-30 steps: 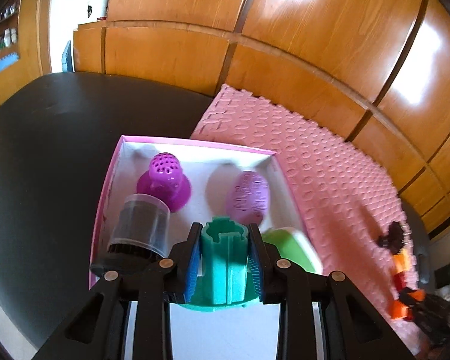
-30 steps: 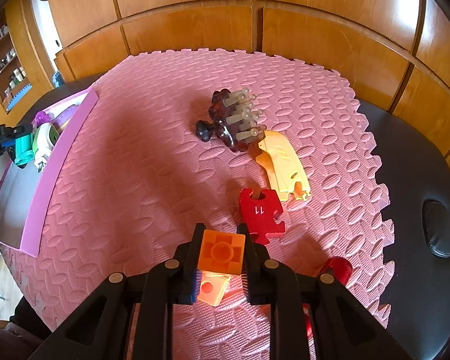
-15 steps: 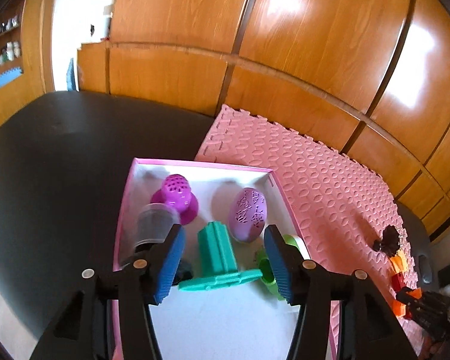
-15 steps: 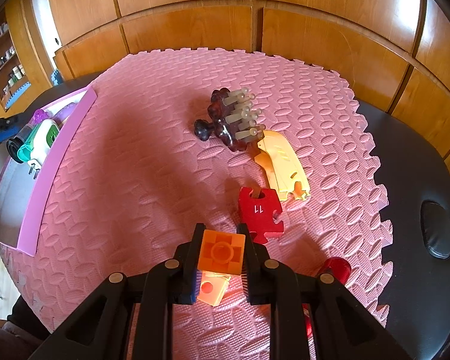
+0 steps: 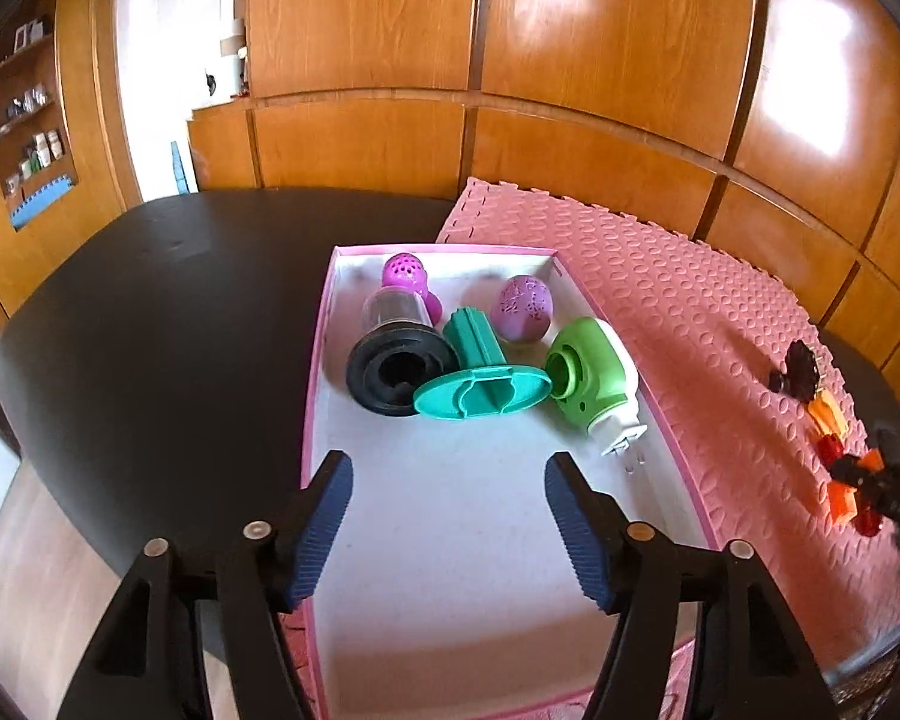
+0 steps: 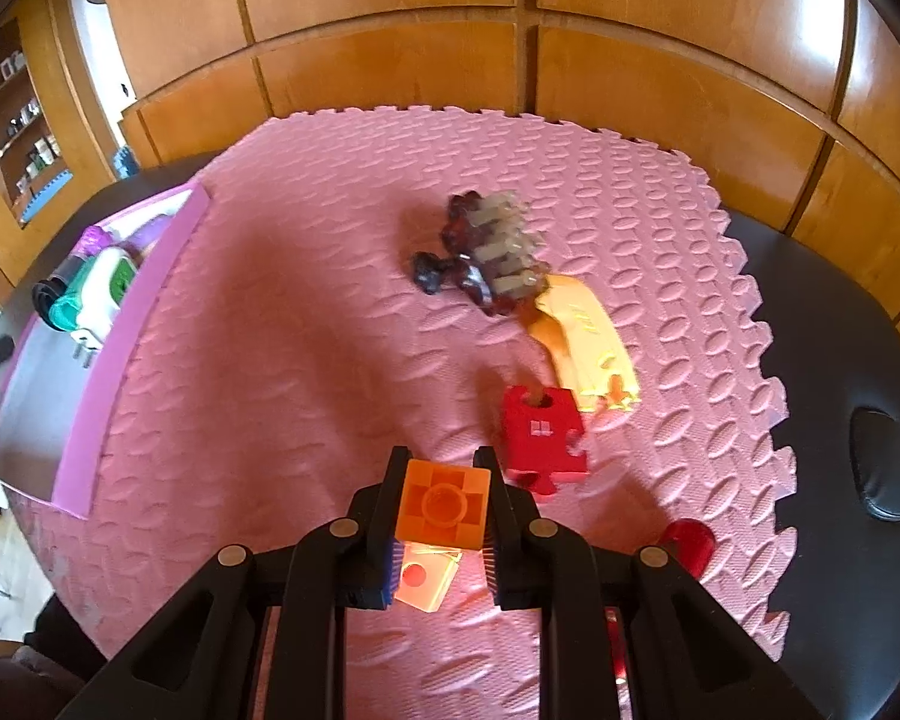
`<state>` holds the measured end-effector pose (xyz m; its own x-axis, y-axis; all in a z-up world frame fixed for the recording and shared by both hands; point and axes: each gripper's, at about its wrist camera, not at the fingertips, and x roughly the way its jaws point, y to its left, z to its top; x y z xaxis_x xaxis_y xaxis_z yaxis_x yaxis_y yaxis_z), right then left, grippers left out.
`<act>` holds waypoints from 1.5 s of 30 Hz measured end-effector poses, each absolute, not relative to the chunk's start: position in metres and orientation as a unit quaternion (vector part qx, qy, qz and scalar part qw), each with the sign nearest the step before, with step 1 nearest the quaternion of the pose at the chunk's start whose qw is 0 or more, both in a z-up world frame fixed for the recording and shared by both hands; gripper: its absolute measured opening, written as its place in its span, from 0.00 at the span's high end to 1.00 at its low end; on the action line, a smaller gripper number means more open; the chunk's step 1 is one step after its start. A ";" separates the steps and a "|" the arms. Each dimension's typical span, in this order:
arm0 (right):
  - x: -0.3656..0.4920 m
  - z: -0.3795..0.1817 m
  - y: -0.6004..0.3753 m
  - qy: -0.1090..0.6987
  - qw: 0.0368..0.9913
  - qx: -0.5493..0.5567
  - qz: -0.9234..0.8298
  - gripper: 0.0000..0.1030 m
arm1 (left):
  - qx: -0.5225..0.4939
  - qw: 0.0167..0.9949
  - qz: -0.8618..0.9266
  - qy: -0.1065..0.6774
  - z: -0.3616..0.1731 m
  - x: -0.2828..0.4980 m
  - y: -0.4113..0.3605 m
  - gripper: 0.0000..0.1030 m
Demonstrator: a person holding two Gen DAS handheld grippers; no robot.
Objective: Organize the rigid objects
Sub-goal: 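Carry the orange block into the tray and open the right gripper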
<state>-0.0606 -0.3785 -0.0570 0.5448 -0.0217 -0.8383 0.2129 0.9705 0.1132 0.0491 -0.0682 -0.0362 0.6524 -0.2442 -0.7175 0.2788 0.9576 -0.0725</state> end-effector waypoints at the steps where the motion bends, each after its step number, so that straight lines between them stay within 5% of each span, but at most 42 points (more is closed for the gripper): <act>1: -0.059 -0.054 -0.374 0.469 0.875 0.103 -0.061 0.81 | 0.022 0.909 -0.144 0.390 -0.035 0.047 -0.067 0.33; 20: 0.016 -0.003 -0.220 0.438 0.880 0.084 0.165 0.81 | -0.018 0.917 -0.120 0.380 -0.027 0.042 -0.027 0.28; 36: 0.076 -0.039 -0.141 0.469 0.863 -0.026 0.186 0.80 | -0.049 0.915 -0.085 0.392 -0.039 0.045 0.010 0.27; 45: 0.072 -0.034 -0.148 0.449 0.875 -0.017 0.182 0.50 | -0.049 0.914 -0.085 0.393 -0.041 0.045 0.009 0.27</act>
